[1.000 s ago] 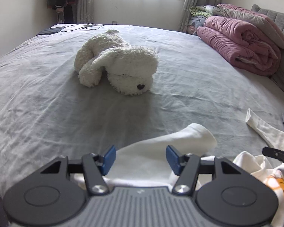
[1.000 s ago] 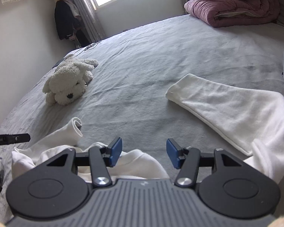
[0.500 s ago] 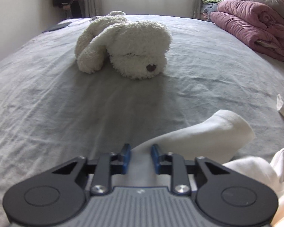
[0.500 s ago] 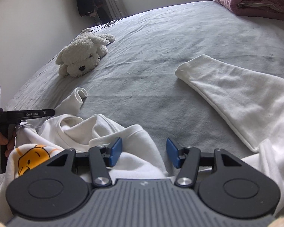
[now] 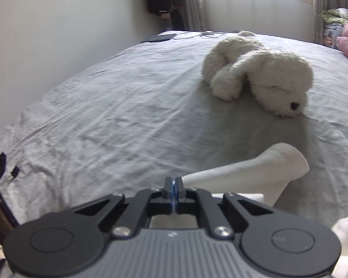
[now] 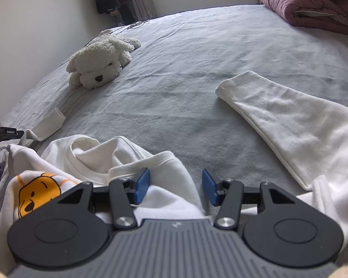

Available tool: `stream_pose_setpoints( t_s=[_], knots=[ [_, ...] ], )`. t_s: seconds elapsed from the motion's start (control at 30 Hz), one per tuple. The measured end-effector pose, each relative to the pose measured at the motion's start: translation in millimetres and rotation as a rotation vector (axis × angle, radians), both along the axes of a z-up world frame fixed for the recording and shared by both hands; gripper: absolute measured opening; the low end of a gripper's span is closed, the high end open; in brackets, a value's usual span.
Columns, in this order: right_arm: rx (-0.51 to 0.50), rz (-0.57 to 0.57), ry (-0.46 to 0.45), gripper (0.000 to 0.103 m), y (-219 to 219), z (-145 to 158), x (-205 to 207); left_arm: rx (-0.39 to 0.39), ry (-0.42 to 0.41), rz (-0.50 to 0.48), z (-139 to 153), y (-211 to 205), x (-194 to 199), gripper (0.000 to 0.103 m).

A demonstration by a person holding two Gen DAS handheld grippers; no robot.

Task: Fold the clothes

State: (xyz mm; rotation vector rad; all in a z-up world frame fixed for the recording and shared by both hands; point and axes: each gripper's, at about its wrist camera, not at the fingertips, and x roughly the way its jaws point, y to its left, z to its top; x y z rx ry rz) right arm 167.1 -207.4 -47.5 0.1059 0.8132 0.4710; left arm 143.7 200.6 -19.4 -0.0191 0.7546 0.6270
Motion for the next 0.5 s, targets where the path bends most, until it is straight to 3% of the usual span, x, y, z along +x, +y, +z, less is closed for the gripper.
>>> stream_pose_setpoints(
  t_s=[0.1, 0.17, 0.23, 0.27, 0.4, 0.5],
  knots=[
    [-0.008, -0.007, -0.008, 0.054, -1, 3, -1, -0.058, 0.006, -0.008, 5, 9, -3, 0.004],
    [-0.008, -0.012, -0.014, 0.054, -2, 5, -1, -0.116, -0.016, -0.049, 11, 8, -6, 0.012],
    [-0.008, -0.022, -0.023, 0.054, -4, 7, -2, -0.181, -0.025, -0.114, 16, 0, -2, 0.038],
    [-0.008, -0.022, -0.025, 0.054, -4, 8, -3, -0.213, -0.029, -0.147, 18, -4, 0, 0.041],
    [-0.009, -0.013, -0.016, 0.053, -1, 6, -3, -0.344, -0.045, -0.280, 28, -22, 8, 0.042],
    [-0.007, -0.007, 0.004, 0.045, 0, 3, -1, -0.463, 0.031, -0.397, 18, -39, 20, 0.042]
  ],
)
